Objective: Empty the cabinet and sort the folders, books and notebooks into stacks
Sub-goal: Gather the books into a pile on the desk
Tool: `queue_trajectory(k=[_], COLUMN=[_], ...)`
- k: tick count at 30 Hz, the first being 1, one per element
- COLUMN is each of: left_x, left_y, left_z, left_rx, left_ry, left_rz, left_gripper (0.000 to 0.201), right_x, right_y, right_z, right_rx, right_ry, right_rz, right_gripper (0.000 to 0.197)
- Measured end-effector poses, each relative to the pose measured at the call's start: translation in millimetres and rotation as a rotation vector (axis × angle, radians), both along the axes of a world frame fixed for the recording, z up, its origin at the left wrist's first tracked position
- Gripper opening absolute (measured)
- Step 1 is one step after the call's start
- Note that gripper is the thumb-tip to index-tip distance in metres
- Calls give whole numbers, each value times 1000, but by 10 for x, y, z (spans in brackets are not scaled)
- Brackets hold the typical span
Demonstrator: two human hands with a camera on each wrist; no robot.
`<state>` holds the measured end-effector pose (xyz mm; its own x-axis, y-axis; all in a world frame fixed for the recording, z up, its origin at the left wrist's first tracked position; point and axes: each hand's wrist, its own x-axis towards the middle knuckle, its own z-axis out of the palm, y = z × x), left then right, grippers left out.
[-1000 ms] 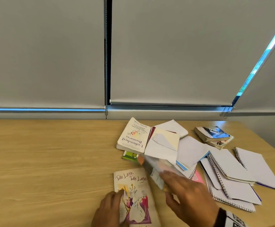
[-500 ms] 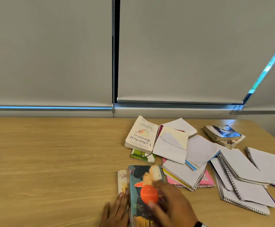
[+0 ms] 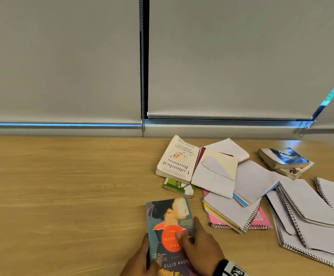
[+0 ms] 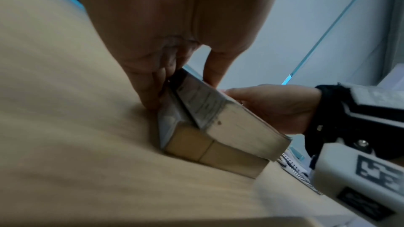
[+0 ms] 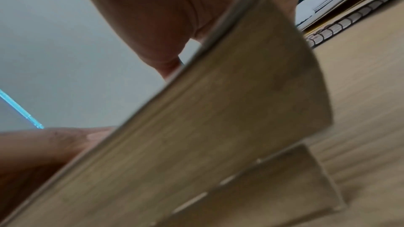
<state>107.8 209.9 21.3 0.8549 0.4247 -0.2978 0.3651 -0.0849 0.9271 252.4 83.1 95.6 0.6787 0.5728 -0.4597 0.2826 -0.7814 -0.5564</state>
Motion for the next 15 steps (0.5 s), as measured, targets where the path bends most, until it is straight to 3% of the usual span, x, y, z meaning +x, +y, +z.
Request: queue_trajectory(k=[3,7,12,15], left_x=[29,-18,646,1369], left_y=[94,264,515,988], left_z=[12,209,806,909], left_rx=[96,-66,211,186], left_ry=[72,158,112,166], left_rz=[-34,-113,225,292], left_gripper=[91,78,59,59], right_x=[48,257,665,844], right_y=[20,22,117,188], right_z=[-88,-79,71,122], right_rx=[-29,15,115,198], right_ry=[-26,50,13,56], right_rz=[34,121,79,74], right_gripper=[84,63,70,67])
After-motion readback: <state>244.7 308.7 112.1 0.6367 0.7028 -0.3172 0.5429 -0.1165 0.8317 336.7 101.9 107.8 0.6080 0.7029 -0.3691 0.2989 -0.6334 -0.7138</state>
